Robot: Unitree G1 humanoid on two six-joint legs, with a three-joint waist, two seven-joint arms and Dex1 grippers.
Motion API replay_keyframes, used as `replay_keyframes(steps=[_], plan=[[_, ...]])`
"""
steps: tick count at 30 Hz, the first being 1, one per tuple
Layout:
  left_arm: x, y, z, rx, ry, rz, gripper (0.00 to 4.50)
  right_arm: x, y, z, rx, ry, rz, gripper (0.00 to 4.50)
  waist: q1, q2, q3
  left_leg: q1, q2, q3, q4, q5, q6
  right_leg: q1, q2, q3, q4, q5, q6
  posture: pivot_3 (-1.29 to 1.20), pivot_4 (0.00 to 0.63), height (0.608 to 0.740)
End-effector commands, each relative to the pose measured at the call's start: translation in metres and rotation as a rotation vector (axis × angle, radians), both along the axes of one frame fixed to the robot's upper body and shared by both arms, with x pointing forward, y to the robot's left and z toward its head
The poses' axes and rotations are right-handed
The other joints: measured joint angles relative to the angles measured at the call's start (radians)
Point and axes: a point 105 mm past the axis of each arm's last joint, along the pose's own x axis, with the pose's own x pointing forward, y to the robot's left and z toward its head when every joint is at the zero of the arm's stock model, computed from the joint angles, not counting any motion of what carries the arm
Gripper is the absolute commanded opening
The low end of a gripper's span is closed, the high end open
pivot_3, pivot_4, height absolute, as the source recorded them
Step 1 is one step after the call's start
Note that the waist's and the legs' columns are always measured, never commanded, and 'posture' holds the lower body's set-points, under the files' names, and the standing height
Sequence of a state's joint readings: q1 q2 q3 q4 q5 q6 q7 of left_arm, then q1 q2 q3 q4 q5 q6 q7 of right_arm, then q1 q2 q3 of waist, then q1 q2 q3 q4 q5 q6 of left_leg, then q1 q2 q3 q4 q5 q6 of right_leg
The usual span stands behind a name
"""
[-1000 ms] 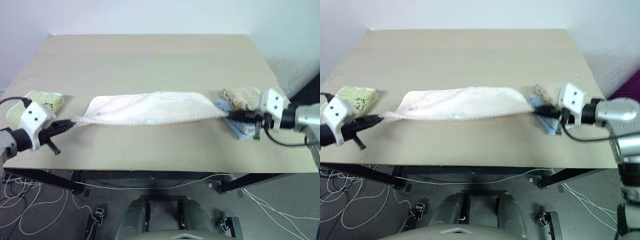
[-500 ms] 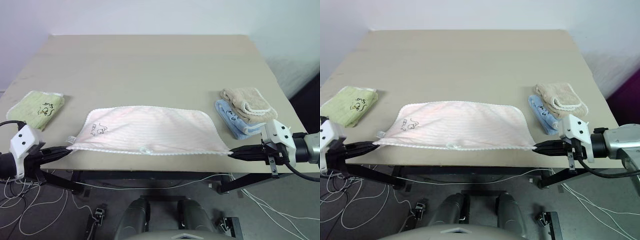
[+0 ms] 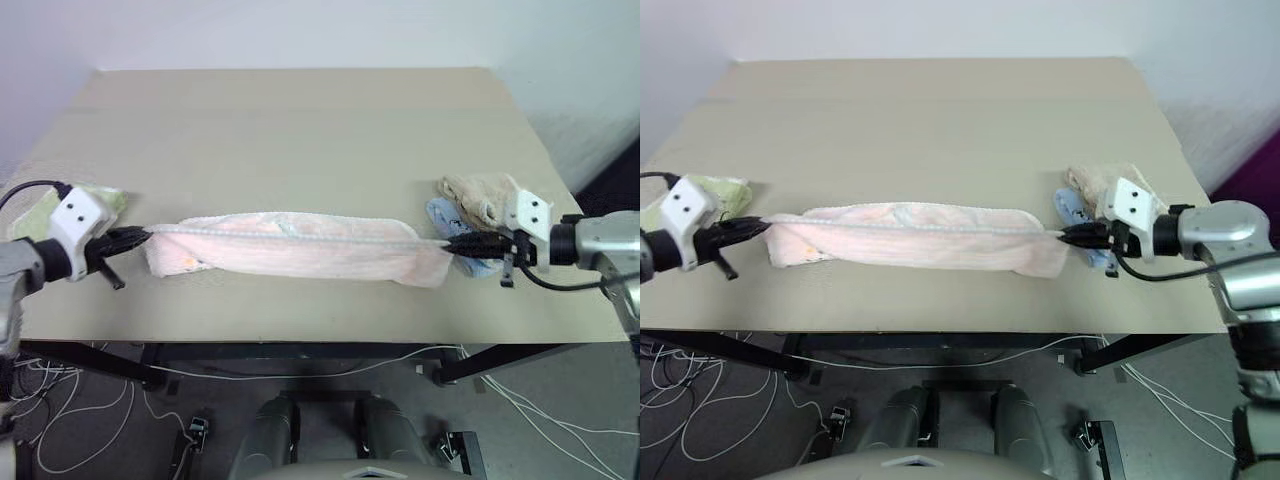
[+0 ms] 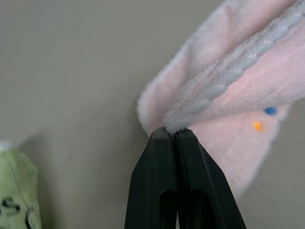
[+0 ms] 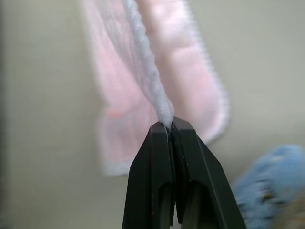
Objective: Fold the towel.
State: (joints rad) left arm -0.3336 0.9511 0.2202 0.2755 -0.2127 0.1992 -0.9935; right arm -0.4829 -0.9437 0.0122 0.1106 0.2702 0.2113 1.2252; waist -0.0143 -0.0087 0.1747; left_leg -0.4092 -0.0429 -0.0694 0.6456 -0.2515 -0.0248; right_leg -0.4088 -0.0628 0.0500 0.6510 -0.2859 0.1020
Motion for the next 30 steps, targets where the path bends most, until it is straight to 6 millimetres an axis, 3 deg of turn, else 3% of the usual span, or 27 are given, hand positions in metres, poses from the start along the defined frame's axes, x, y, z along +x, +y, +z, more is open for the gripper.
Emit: replay_keyframes(steps=[1, 8, 18, 19, 22, 30], plan=[[0.018, 0.003, 0.001, 0.051, -0.042, 0.032, 0.0, 0.022, -0.005, 0.006, -0.035, -0.075, -0.044, 0.06, 0.0, 0.0, 0.0, -0.001, 0.0, 0.0, 0.0, 0.0, 0.0, -0.001, 0.0, 0.0, 0.0, 0.0, 0.0, 0.0, 0.15, 0.74], [0.056, -0.007, -0.002, 0.078, -0.098, 0.073, 0.0, 0.052, -0.003, 0.002, -0.052, -0.118, -0.085, 0.06, 0.001, 0.0, 0.0, -0.001, -0.001, 0.001, 0.002, 0.0, 0.0, -0.001, 0.002, 0.0, 0.002, 0.0, 0.0, 0.0, 0.15, 0.74], [0.066, -0.016, -0.021, 0.1, -0.046, 0.029, 0.0, 0.056, -0.002, -0.011, -0.077, -0.089, -0.07, 0.06, -0.003, 0.0, 0.0, -0.001, -0.001, 0.002, 0.002, 0.0, 0.0, -0.002, 0.003, 0.0, 0.004, 0.0, 0.001, 0.0, 0.15, 0.74], [0.066, -0.016, -0.022, 0.095, -0.044, 0.032, 0.22, 0.056, -0.002, -0.012, -0.07, -0.081, -0.071, 0.02, -0.003, 0.0, 0.0, -0.001, -0.001, 0.002, 0.002, 0.0, 0.0, -0.002, 0.003, 0.001, 0.004, 0.0, 0.001, 0.0, 0.15, 0.74], [0.067, -0.016, -0.024, 0.067, -0.036, 0.039, 0.98, 0.059, -0.001, -0.008, -0.04, -0.08, -0.088, 0.66, -0.003, 0.0, 0.0, -0.001, -0.001, 0.002, 0.002, 0.0, 0.0, -0.002, 0.003, 0.001, 0.004, 0.0, 0.001, 0.0, 0.15, 0.74], [0.068, -0.013, -0.018, -0.023, -0.065, 0.079, 3.68, 0.062, -0.008, 0.009, -0.023, -0.149, -0.128, 3.38, -0.002, 0.0, 0.0, -0.001, -0.002, 0.002, 0.002, 0.0, 0.0, -0.002, 0.002, 0.001, 0.005, 0.0, 0.001, 0.0, 0.15, 0.74]])
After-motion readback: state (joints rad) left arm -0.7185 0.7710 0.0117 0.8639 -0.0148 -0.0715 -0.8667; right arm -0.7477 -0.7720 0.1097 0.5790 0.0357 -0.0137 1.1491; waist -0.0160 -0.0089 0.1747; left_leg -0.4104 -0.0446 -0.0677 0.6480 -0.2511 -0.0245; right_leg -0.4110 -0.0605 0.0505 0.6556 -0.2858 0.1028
